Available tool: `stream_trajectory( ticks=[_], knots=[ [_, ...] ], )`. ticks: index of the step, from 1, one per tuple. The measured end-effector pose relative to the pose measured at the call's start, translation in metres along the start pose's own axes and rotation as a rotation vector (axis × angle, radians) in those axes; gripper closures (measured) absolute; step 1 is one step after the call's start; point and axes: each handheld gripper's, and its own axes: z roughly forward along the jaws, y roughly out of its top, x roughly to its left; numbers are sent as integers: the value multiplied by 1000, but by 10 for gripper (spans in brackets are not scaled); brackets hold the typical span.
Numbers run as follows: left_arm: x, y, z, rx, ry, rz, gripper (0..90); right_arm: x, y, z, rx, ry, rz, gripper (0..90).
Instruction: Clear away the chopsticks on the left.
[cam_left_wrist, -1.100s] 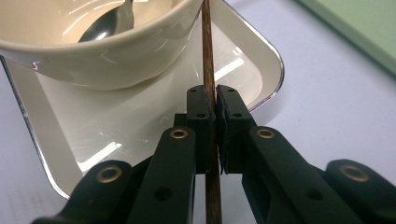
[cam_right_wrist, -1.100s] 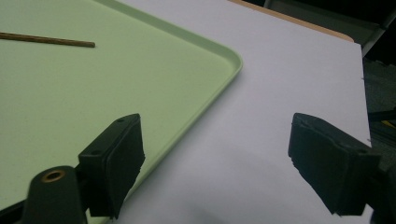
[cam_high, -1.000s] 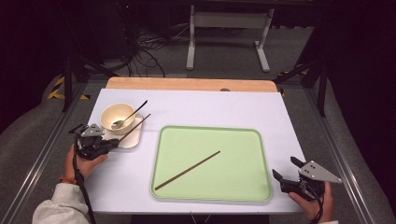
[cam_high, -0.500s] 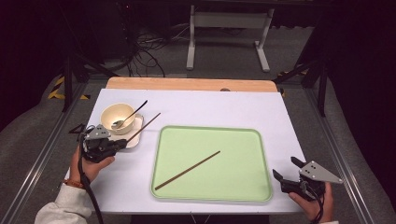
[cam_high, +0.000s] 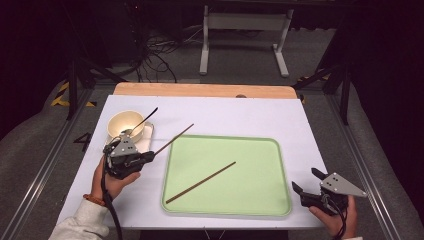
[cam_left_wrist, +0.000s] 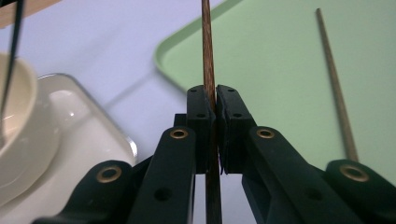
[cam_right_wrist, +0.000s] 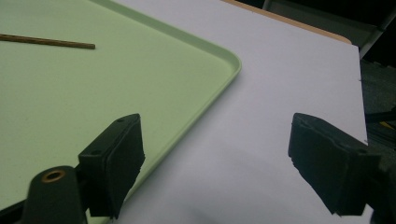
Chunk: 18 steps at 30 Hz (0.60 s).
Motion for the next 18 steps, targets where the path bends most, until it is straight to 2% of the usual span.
stream_trajectory(
  ticks=[6, 11, 18],
  knots=[
    [-18, 9, 12, 8, -50, 39, 852, 0, 0, 0, -3, 0, 2, 185],
    [-35, 13, 24, 42, -76, 83, 852, 0, 0, 0, -6, 2, 0, 186],
    [-47, 20, 34, 51, -107, 109, 852, 0, 0, -1, -4, 1, 1, 185]
  ],
)
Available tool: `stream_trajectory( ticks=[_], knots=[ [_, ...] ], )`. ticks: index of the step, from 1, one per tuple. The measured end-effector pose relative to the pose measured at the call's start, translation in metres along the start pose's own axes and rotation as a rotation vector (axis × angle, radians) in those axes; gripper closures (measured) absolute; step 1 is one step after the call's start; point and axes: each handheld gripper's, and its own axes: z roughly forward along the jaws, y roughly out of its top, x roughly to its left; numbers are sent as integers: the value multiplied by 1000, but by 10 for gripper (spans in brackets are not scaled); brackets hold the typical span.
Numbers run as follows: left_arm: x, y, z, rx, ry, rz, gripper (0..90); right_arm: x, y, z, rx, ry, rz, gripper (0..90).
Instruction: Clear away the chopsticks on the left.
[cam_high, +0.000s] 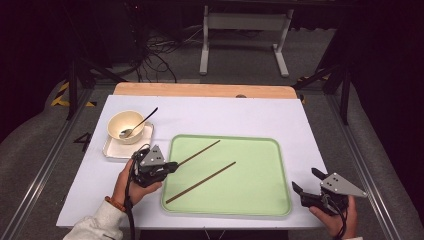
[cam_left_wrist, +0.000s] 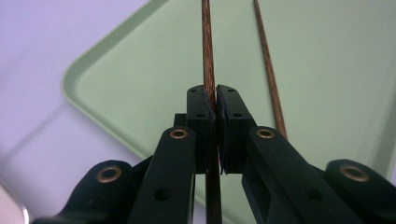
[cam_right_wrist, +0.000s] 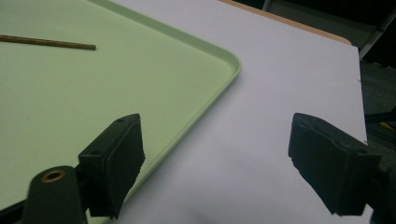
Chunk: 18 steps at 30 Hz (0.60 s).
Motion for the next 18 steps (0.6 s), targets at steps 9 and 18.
stream_trajectory(
  ticks=[9, 18],
  knots=[
    [-21, 7, 22, 33, -29, 7, 851, 0, 0, 0, 1, 0, -3, 186],
    [-32, 6, 33, 77, -40, -1, 851, 0, 0, 0, 0, -1, -5, 186]
  ],
)
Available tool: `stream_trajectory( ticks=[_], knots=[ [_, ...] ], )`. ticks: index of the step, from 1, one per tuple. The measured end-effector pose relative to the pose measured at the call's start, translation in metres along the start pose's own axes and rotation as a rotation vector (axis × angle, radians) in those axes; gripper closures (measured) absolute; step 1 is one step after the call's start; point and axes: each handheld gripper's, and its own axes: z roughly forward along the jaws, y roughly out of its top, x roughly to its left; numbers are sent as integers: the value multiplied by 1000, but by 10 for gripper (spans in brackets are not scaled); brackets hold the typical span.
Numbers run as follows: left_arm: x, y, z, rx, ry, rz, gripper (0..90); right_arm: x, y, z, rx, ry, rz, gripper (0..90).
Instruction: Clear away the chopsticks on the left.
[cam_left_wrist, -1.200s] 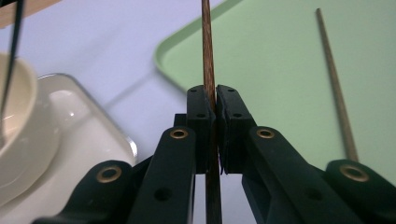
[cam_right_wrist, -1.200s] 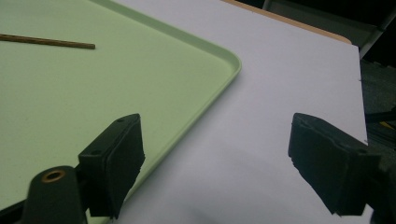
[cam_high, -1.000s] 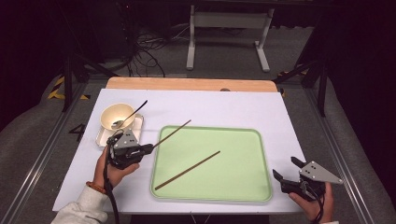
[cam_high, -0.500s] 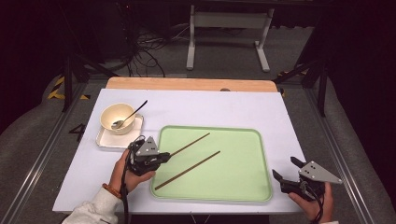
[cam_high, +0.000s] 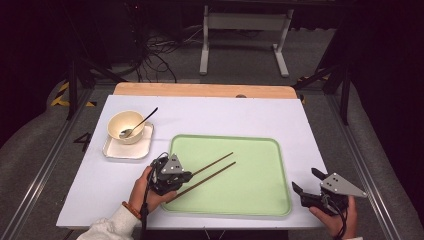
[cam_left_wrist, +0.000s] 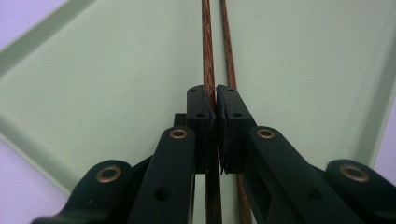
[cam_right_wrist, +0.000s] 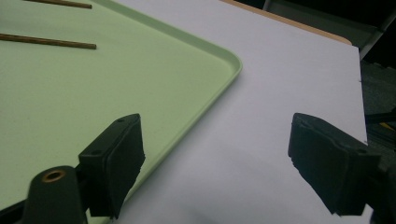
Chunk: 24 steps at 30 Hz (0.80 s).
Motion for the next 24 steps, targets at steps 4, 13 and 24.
stream_trajectory(
  ticks=[4, 13, 24],
  knots=[
    [-2, -3, 5, 21, -7, -3, 850, 0, 0, 0, 1, 0, 2, 186],
    [-5, -8, 9, 49, -6, -30, 850, 0, 0, -1, -2, -1, 1, 186],
    [-6, -12, 6, 40, -26, -42, 820, -1, 0, -1, -2, 0, 4, 186]
  ],
)
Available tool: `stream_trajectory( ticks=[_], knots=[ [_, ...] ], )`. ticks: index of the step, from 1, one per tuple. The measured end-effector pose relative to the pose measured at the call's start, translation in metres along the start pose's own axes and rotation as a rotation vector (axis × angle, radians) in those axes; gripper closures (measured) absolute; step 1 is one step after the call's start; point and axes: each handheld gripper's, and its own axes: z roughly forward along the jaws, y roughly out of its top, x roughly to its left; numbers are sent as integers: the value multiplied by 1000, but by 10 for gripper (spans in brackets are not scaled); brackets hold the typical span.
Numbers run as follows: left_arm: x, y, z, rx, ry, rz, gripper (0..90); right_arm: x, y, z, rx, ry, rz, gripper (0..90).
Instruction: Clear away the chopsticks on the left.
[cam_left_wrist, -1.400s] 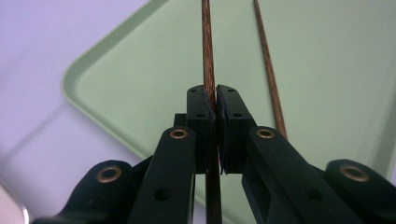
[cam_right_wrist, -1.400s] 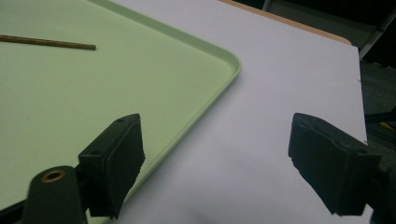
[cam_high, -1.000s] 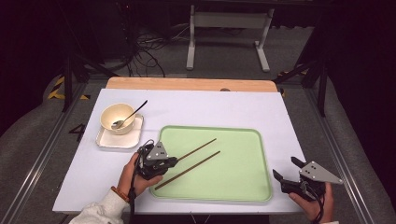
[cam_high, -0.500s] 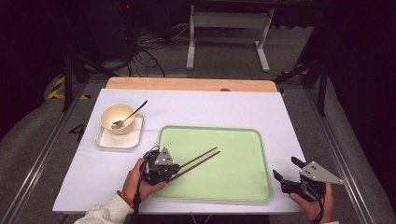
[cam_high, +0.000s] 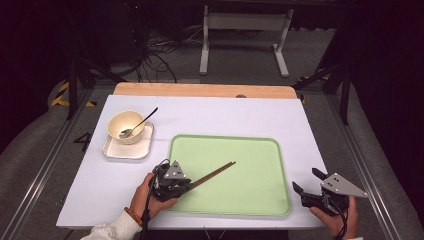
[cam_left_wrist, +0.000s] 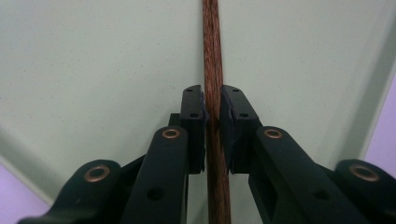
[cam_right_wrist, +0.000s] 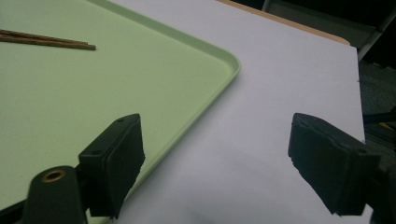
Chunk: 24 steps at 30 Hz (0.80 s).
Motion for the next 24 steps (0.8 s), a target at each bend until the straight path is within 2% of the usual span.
stream_trajectory(
  ticks=[3, 8, 24],
  knots=[
    [1, 0, -2, -8, 9, 5, 809, 0, 0, 0, 0, -3, 1, 190],
    [2, -1, -8, -39, -8, 14, 808, 0, 0, 0, -3, 0, 1, 189],
    [13, -1, -32, -104, 3, 68, 900, -2, -1, 1, -2, -4, 10, 189]
  ],
)
